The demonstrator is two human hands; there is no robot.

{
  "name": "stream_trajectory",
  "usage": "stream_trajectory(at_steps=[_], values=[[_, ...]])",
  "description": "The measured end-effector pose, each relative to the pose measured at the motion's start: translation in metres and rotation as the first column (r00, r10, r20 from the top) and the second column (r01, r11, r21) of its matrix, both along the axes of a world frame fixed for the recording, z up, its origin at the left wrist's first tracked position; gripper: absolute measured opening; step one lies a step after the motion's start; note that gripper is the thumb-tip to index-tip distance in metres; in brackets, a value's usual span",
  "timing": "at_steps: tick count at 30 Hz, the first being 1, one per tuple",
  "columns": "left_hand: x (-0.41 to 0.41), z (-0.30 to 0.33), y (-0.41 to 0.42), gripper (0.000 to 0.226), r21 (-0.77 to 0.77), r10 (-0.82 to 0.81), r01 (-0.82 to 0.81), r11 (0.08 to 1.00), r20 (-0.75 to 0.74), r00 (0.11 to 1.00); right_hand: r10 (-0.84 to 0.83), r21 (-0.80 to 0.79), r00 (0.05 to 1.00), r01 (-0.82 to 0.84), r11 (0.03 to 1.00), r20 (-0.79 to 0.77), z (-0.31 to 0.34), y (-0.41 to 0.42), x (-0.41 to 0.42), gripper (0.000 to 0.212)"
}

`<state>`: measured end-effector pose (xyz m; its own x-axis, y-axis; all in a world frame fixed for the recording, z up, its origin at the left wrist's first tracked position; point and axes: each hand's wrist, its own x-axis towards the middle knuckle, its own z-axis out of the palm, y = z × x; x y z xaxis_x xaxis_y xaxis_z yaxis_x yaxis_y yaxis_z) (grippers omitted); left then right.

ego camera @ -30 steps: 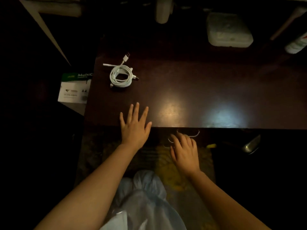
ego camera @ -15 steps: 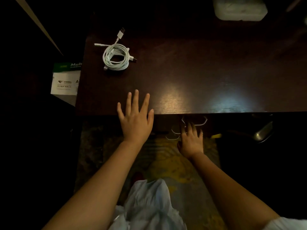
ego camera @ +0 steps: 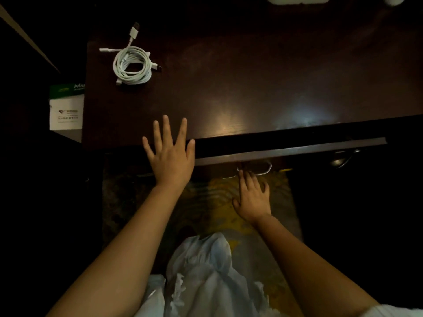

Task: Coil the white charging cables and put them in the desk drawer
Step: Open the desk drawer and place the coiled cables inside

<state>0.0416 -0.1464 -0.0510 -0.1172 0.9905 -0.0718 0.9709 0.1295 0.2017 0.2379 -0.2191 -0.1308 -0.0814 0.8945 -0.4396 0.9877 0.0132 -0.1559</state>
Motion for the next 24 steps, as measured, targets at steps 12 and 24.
stream_trajectory(at_steps=[12,24], values=[[-0.008,0.0,-0.018,0.058,-0.012,-0.119,0.118,0.993,-0.027,0.993,-0.023,-0.079,0.998,0.019,0.997,-0.051,0.002,-0.077,0.012,0.078],[-0.004,-0.002,-0.026,0.059,-0.02,-0.103,0.103,0.995,-0.027,0.994,-0.028,-0.092,0.998,0.022,0.996,-0.057,0.003,-0.123,0.017,0.072]])
